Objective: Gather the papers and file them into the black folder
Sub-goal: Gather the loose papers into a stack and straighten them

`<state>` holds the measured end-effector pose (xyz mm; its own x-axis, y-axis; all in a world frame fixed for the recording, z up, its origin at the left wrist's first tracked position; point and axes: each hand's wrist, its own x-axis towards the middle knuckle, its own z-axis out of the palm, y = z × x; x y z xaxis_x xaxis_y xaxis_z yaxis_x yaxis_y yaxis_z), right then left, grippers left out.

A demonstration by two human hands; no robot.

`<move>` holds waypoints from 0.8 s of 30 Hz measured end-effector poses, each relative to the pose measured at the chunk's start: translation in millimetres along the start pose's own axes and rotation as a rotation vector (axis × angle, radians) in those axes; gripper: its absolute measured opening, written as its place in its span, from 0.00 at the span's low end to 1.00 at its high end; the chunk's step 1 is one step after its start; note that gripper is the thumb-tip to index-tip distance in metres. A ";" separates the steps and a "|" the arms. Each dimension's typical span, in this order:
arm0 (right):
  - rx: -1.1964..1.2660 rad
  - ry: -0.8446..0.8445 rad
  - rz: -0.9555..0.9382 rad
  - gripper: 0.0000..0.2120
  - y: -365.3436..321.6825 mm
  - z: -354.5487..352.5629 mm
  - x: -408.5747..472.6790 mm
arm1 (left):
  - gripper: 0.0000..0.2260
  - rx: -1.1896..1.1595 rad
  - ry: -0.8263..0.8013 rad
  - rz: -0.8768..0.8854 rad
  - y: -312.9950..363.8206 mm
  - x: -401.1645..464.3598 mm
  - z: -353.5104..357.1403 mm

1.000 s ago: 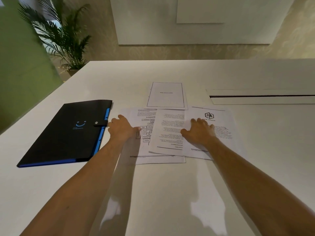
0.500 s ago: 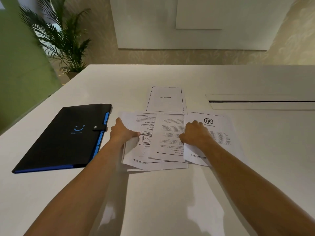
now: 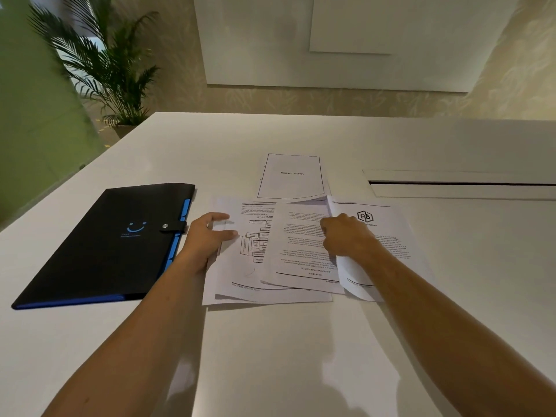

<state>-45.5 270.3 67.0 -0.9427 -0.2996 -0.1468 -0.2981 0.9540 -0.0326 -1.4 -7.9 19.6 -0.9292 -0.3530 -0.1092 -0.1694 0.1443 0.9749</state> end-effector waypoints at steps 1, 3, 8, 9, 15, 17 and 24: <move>-0.026 0.000 0.013 0.14 -0.8 -2.0 -1.1 | 0.17 0.008 -0.006 -0.009 -1.3 1.7 -1.6; -0.055 0.018 0.036 0.12 -4.0 -4.8 -2.7 | 0.14 0.063 -0.035 -0.016 -0.3 2.6 -5.2; -0.075 0.085 0.054 0.16 -14.2 -6.6 -5.1 | 0.15 0.028 -0.079 -0.023 0.7 -0.7 -7.1; -0.049 0.102 0.052 0.16 -17.3 -7.5 -4.9 | 0.15 0.029 -0.077 -0.018 0.2 -2.2 -6.7; 0.209 0.117 0.001 0.14 -52.4 -14.3 -1.1 | 0.14 0.050 -0.064 -0.008 2.8 -8.4 -1.9; 0.275 0.106 -0.042 0.17 -66.7 -12.6 1.2 | 0.14 0.054 -0.053 -0.005 3.5 -9.3 -1.9; 0.461 0.144 -0.143 0.21 -116.1 0.4 8.9 | 0.12 0.110 0.001 0.058 -3.4 -8.8 -2.0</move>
<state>-19.2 156.8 69.1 -0.9182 -0.3951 0.0280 -0.3590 0.8003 -0.4802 8.0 -7.1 17.7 -0.9382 -0.3420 -0.0525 -0.1501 0.2655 0.9524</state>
